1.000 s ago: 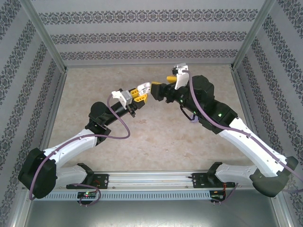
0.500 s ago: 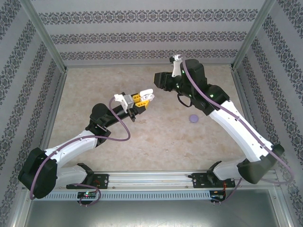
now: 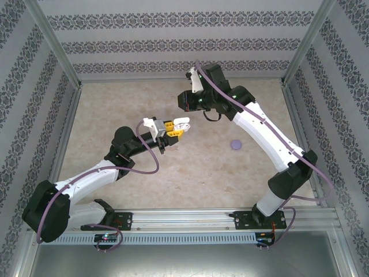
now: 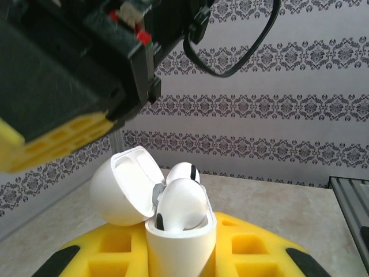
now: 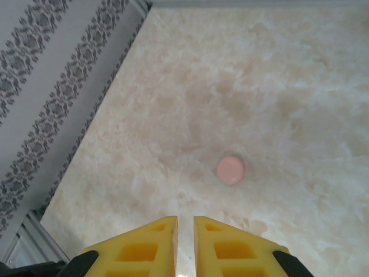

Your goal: Insert the wireless bluetooth earbuds into the charging case

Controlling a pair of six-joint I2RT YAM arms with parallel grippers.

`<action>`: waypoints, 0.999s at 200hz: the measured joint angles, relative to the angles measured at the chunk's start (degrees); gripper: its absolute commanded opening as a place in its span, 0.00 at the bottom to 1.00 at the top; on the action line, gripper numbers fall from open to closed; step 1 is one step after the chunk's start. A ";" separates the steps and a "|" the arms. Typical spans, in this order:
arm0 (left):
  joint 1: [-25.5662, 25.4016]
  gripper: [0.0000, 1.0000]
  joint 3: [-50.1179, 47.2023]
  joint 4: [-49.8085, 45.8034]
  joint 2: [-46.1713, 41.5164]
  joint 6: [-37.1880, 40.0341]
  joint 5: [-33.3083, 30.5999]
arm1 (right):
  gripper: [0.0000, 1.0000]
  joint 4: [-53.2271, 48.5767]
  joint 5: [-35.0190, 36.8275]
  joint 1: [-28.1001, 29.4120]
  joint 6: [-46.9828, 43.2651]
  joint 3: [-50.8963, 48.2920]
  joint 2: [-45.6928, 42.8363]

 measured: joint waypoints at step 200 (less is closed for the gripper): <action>-1.05 0.00 2.32 -1.60 6.25 -4.09 -7.34 | 0.26 4.33 10.08 -8.90 8.87 -31.50 -29.20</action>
